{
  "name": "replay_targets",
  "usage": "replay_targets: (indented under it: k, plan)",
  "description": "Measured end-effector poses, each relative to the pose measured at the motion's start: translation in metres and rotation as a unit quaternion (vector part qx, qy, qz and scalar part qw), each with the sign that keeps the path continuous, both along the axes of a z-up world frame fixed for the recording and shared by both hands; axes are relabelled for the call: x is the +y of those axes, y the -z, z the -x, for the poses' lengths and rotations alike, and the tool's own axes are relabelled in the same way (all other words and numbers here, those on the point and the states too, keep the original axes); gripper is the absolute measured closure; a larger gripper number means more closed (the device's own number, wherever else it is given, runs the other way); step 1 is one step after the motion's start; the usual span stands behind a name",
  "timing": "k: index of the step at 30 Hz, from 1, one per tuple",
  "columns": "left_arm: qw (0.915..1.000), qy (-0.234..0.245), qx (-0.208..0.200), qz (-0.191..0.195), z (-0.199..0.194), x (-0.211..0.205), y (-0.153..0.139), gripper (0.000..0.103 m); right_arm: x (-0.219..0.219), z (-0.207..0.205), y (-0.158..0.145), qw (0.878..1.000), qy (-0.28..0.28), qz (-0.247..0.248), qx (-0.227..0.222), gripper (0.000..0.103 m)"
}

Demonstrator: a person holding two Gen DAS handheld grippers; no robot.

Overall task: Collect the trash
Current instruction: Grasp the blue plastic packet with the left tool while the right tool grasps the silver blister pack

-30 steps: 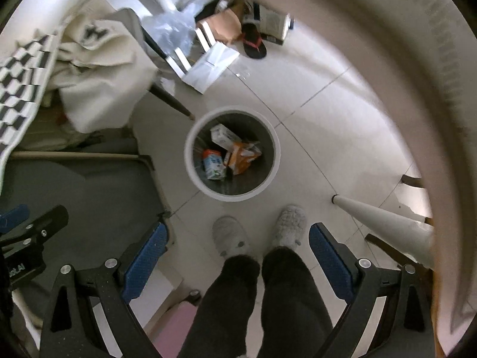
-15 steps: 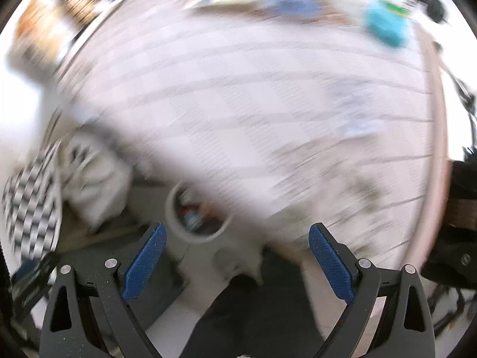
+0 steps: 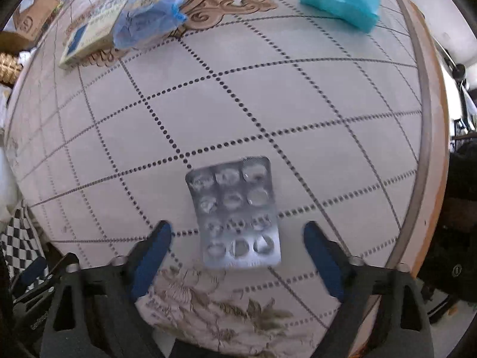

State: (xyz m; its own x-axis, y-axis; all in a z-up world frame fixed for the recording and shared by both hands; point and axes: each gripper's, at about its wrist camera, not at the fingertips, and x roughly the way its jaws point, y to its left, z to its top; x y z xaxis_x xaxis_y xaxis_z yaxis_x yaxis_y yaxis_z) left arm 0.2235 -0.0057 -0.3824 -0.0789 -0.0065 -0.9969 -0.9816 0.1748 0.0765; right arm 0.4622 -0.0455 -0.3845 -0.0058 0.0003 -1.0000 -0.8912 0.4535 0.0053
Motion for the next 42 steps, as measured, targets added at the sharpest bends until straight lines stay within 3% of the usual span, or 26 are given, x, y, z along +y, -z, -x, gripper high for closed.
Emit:
replay_targets:
  k: [4, 6, 10, 11, 12, 17, 22, 24, 27, 29, 30, 34, 38, 42]
  plan:
    - [0.9999, 0.0, 0.013, 0.006, -0.008, 0.009, 0.002, 0.009, 0.006, 0.004, -0.002, 1.0, -0.002, 0.003, -0.014, 0.032]
    - [0.9999, 0.003, 0.017, 0.002, -0.017, 0.014, -0.005, 0.009, 0.007, -0.001, -0.01, 1.0, -0.008, -0.008, -0.01, 0.05]
    - [0.9996, 0.02, 0.007, -0.018, -0.052, 0.035, -0.026, 0.009, 0.018, -0.028, -0.021, 1.0, 0.01, -0.021, 0.016, 0.05]
    - [0.9994, 0.025, -0.002, -0.024, -0.064, 0.045, -0.033, 0.009, 0.023, -0.04, -0.024, 0.999, 0.016, -0.025, 0.022, 0.079]
    - [0.9992, 0.029, -0.01, -0.027, -0.077, 0.051, -0.038, 0.009, 0.026, -0.048, -0.026, 0.999, 0.023, -0.026, 0.025, 0.086]
    - [0.9966, 0.06, -0.048, -0.031, -0.147, 0.102, -0.052, 0.009, 0.049, -0.11, -0.031, 0.996, 0.073, -0.042, 0.032, 0.086]
    - [0.9945, 0.091, -0.053, 0.0, -0.206, 0.142, -0.031, 0.009, 0.058, -0.15, -0.035, 0.992, 0.115, -0.046, 0.034, 0.085]
    - [0.9935, 0.1, -0.05, 0.019, -0.224, 0.153, -0.016, 0.01, 0.059, -0.165, -0.033, 0.989, 0.135, -0.045, 0.03, 0.07]
    - [0.9919, 0.113, -0.049, 0.029, -0.239, 0.155, -0.006, 0.011, 0.053, -0.177, -0.025, 0.987, 0.156, -0.034, 0.029, 0.067]
    - [0.9915, 0.119, -0.05, 0.021, -0.245, 0.154, -0.007, 0.03, 0.048, -0.188, -0.022, 0.985, 0.165, -0.03, 0.029, 0.065]
    - [0.9914, 0.12, -0.047, 0.021, -0.247, 0.153, -0.008, 0.049, 0.047, -0.191, -0.021, 0.985, 0.168, -0.028, 0.029, 0.064]
    - [0.9912, 0.123, -0.047, 0.005, -0.248, 0.141, -0.021, 0.06, 0.049, -0.204, -0.017, 0.984, 0.171, -0.027, 0.03, 0.062]
    - [0.991, 0.123, -0.052, -0.017, -0.209, 0.119, -0.036, 0.061, 0.043, -0.203, -0.019, 0.985, 0.165, -0.029, 0.037, 0.057]
    - [0.9914, 0.111, -0.065, -0.025, -0.171, 0.09, -0.05, 0.084, 0.022, -0.175, -0.03, 0.986, 0.154, -0.035, 0.051, 0.055]
